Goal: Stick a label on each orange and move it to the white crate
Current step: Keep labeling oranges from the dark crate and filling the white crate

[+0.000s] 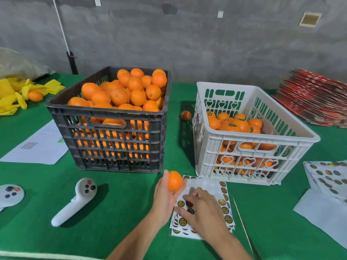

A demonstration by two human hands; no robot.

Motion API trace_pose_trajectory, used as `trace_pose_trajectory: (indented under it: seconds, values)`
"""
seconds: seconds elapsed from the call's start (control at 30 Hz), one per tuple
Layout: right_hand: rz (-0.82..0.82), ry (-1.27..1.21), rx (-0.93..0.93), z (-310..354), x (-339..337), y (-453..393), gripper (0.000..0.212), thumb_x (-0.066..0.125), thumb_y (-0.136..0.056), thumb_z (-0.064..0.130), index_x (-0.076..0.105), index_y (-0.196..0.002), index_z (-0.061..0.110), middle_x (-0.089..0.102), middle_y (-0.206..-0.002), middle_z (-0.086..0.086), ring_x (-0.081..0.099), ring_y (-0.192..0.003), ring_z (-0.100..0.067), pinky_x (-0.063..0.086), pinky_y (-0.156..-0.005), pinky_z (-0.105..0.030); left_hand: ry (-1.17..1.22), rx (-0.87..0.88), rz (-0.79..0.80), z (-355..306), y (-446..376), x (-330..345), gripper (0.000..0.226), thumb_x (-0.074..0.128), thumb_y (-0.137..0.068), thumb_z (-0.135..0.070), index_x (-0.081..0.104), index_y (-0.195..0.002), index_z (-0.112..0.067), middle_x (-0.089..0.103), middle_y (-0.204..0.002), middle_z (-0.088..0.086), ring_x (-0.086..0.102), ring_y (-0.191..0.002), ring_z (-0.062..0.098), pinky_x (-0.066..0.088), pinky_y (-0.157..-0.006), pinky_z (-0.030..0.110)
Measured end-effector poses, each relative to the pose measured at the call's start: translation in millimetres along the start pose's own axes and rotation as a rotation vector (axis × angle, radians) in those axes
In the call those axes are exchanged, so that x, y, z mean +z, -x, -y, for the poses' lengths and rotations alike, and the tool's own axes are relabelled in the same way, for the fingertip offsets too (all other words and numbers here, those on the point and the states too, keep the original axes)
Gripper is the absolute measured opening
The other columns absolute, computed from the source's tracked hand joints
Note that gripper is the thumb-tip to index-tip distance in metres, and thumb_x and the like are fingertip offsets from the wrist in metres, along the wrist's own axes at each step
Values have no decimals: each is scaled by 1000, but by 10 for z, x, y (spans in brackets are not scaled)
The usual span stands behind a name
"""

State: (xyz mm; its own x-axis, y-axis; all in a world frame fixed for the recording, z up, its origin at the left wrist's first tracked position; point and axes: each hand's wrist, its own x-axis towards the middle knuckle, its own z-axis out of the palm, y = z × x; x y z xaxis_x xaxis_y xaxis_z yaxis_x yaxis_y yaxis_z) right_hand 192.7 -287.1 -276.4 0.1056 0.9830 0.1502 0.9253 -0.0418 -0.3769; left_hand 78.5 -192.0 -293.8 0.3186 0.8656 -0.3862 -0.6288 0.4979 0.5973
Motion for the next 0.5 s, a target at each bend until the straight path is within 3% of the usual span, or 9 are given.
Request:
trace_pose_trajectory:
  seconds: [0.13, 0.37, 0.5]
  values:
    - [-45, -113, 113, 48, 73, 32, 50, 66, -87, 64, 72, -124, 31, 57, -101, 15, 50, -91, -9, 44, -90, -30, 18, 0, -18, -9, 2, 10, 66, 65, -94, -47, 43, -145, -12, 48, -145, 24, 75, -105, 38, 59, -93, 46]
    - [-61, -283, 256, 125, 23, -5, 18, 79, -84, 50, 72, -91, 35, 64, -87, 11, 61, -85, -12, 49, -91, -38, 3, 20, -7, -9, 0, 1, 74, 70, -86, -46, 43, -145, -11, 47, -144, 24, 75, -104, 37, 58, -96, 47]
    - [-19, -278, 274, 149, -21, -44, 23, 79, -84, 51, 68, -86, 31, 66, -81, 12, 62, -82, -12, 51, -90, -39, 4, 26, -3, -18, 9, -2, 74, 70, -84, -47, 44, -143, -11, 48, -144, 25, 75, -105, 37, 61, -93, 46]
